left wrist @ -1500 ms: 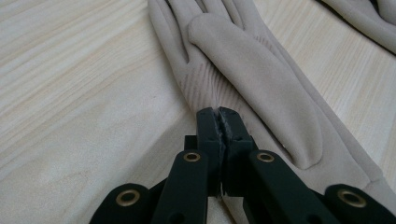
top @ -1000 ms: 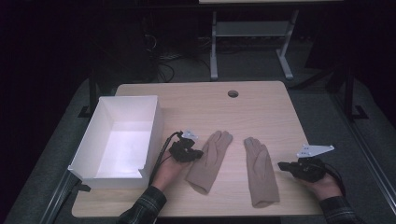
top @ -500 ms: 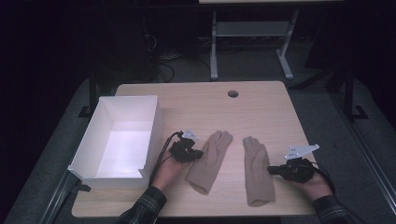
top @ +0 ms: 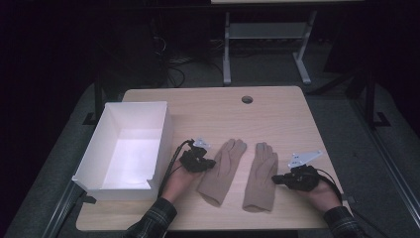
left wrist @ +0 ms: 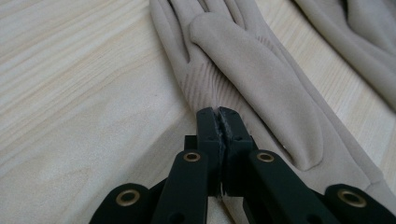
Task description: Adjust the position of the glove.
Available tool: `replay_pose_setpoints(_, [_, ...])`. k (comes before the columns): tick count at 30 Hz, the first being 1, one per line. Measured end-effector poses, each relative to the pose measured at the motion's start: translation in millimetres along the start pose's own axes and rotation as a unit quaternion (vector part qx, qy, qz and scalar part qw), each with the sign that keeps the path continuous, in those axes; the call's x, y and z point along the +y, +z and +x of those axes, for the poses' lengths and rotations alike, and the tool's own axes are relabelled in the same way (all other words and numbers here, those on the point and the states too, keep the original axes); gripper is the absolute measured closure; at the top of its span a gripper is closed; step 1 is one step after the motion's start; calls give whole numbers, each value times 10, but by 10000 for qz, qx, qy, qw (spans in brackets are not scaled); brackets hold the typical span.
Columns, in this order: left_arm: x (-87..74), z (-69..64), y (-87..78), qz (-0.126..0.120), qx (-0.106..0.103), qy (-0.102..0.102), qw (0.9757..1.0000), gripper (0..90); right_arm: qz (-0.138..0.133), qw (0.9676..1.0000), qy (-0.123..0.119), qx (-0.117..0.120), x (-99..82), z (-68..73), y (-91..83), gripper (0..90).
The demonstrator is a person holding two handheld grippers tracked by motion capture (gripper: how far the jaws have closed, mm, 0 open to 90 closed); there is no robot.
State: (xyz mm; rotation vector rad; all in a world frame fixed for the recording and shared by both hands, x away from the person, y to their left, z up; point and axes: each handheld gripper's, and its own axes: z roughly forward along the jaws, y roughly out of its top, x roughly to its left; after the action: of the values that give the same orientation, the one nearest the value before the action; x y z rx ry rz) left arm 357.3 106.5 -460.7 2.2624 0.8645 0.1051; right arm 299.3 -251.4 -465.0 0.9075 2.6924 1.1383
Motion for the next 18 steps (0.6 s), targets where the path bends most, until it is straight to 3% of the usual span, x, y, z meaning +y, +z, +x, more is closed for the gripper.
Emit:
replay_pose_setpoints(2, [2,9,6,-120,-45,-140,9998,881,-6,10000,-35,26,31,19,32,898])
replay_pose_setpoints(4, [6,22,-5,-93,-57,-95,9999,882,-5,10000,-42,16,43,27,35,898])
replay_pose_setpoints(6, [38,34,-21,-289,-89,-214,9993,882,-42,10000,-54,-7,51,25,34,898])
replay_pose_setpoints(10, [151,39,-27,-495,-56,-189,9986,883,-81,10000,21,-42,50,2,29,898])
replay_pose_setpoints(14, [217,32,-13,-533,-60,-146,9985,883,-75,10000,-21,-39,52,-4,41,898])
replay_pose_setpoints(18, [270,-4,8,-645,-170,-162,9976,883,-59,10000,9,-59,68,7,59,898])
